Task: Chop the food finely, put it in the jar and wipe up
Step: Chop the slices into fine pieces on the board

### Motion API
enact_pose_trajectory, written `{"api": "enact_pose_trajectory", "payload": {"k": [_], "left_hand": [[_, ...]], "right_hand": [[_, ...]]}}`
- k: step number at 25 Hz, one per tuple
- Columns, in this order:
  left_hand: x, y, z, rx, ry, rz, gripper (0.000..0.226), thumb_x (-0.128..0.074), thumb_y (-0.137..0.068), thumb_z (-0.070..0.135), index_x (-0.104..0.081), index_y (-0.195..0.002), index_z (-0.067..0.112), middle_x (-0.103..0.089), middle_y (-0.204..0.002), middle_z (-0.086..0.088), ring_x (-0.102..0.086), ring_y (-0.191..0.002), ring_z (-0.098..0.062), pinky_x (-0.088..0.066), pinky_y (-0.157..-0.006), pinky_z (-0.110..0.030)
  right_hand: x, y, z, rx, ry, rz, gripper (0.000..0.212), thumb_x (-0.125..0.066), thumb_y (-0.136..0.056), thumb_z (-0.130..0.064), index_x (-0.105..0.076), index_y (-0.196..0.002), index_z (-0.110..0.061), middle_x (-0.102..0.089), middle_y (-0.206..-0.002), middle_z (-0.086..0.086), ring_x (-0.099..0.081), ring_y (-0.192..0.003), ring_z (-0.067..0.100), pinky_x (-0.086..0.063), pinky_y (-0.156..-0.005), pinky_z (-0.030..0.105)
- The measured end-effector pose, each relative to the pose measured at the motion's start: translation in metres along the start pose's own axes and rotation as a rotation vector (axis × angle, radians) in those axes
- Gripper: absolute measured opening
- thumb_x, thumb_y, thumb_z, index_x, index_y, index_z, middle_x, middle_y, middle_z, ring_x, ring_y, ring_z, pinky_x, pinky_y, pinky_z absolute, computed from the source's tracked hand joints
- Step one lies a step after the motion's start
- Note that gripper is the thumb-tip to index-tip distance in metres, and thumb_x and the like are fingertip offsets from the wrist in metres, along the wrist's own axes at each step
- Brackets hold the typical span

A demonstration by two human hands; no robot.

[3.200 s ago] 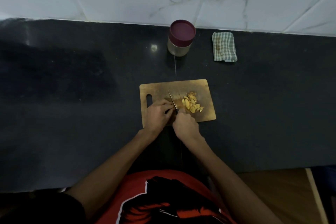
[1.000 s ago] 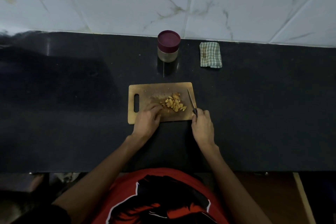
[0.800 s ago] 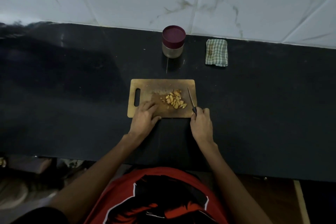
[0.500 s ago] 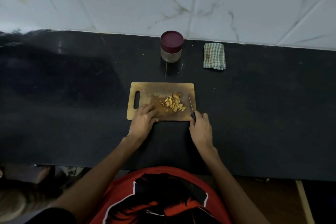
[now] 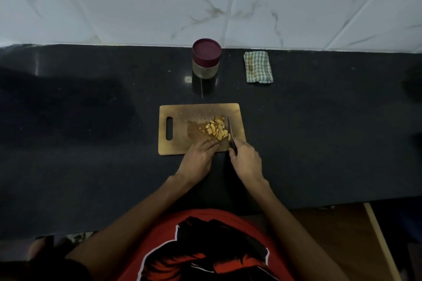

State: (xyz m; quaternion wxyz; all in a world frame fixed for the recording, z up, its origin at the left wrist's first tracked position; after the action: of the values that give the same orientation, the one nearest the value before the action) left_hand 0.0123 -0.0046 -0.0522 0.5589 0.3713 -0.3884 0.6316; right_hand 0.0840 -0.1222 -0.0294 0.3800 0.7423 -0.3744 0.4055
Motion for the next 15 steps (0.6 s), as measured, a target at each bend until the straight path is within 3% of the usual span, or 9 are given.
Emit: {"api": "enact_pose_trajectory", "payload": {"k": [2, 8, 15], "left_hand": [[-0.003, -0.001, -0.003, 0.005, -0.004, -0.033, 0.044, -0.061, -0.083, 0.002, -0.057, -0.127, 0.006, -0.056, -0.133, -0.009, -0.048, -0.127, -0.026, -0.037, -0.105, -0.038], [0.006, 0.007, -0.02, 0.012, -0.014, 0.002, 0.052, -0.07, -0.067, -0.006, -0.064, -0.117, 0.006, -0.065, -0.12, -0.01, -0.058, -0.115, -0.028, -0.045, -0.097, -0.041], [0.025, 0.02, -0.059, 0.134, 0.025, 0.078, 0.047, -0.061, -0.073, -0.011, -0.063, -0.118, 0.001, -0.062, -0.124, -0.013, -0.054, -0.121, -0.029, -0.04, -0.104, -0.043]], "right_hand": [[-0.003, 0.0, -0.008, 0.014, 0.014, -0.016, 0.033, -0.051, -0.1, -0.023, -0.052, -0.133, -0.017, -0.06, -0.123, 0.007, -0.062, -0.107, 0.025, -0.054, -0.085, 0.038], [-0.015, -0.006, -0.031, 0.067, 0.064, -0.053, 0.034, -0.051, -0.1, -0.024, -0.051, -0.133, -0.018, -0.063, -0.116, 0.007, -0.063, -0.103, 0.025, -0.051, -0.08, 0.038], [-0.03, -0.014, -0.068, 0.18, 0.104, -0.066, 0.037, -0.054, -0.099, -0.024, -0.051, -0.135, -0.017, -0.062, -0.119, 0.006, -0.064, -0.104, 0.022, -0.054, -0.084, 0.035]]}}
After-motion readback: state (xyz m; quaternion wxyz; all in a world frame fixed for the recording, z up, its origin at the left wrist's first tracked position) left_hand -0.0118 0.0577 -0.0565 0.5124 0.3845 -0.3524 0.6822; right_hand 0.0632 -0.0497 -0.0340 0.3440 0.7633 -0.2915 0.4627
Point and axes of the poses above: each hand's wrist, its own y-axis away from the middle knuckle, its own x-axis out of the back of the hand, z = x × y, the point moved 5 cm from there along -y, towards the middle knuckle
